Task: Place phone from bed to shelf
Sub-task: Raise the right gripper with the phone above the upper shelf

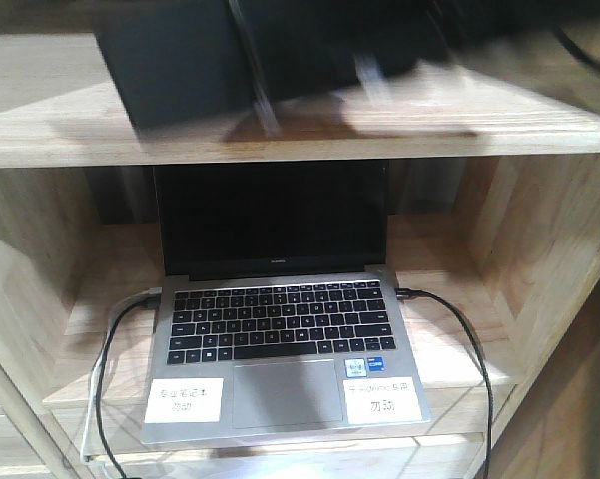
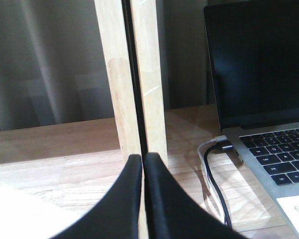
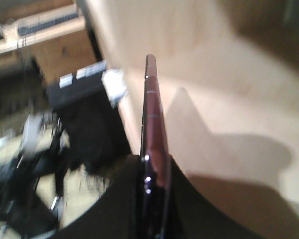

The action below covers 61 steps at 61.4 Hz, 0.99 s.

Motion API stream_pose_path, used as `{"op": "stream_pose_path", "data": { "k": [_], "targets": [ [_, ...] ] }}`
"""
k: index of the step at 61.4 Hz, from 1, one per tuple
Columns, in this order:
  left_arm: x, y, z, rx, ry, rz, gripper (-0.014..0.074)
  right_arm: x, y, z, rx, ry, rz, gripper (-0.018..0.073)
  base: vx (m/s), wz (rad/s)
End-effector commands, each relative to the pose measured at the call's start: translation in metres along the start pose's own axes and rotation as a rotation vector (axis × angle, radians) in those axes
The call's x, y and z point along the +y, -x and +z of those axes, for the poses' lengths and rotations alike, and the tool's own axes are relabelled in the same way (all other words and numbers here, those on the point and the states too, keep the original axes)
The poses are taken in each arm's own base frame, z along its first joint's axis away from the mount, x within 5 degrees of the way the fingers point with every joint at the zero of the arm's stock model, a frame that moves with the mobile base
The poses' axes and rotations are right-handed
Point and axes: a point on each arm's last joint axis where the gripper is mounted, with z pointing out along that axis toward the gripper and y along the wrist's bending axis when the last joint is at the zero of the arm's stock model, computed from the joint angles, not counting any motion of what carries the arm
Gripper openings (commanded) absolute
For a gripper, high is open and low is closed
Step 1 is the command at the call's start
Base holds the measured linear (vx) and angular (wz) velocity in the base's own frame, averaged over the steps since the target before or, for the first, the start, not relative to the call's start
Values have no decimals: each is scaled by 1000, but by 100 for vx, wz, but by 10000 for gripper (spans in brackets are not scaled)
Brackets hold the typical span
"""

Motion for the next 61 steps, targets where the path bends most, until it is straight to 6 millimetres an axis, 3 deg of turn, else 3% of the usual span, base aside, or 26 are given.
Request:
{"op": "stream_pose_path", "data": {
  "k": [1,11,31,61],
  "targets": [
    [1,15,-3,-107,3,-9,1,-4,29,-2,-180,4,-9,-1,0,0],
    [1,15,-3,-107,3,-9,1,-38,35,24,-229,-7,16,-1,0,0],
    [1,15,-3,-107,3,-9,1,-68,27,90,-253,-20,34,-1,0,0],
    [1,15,-3,-107,3,-9,1,-108,1,122,-227,-87,68,0,0,0]
  ]
}}
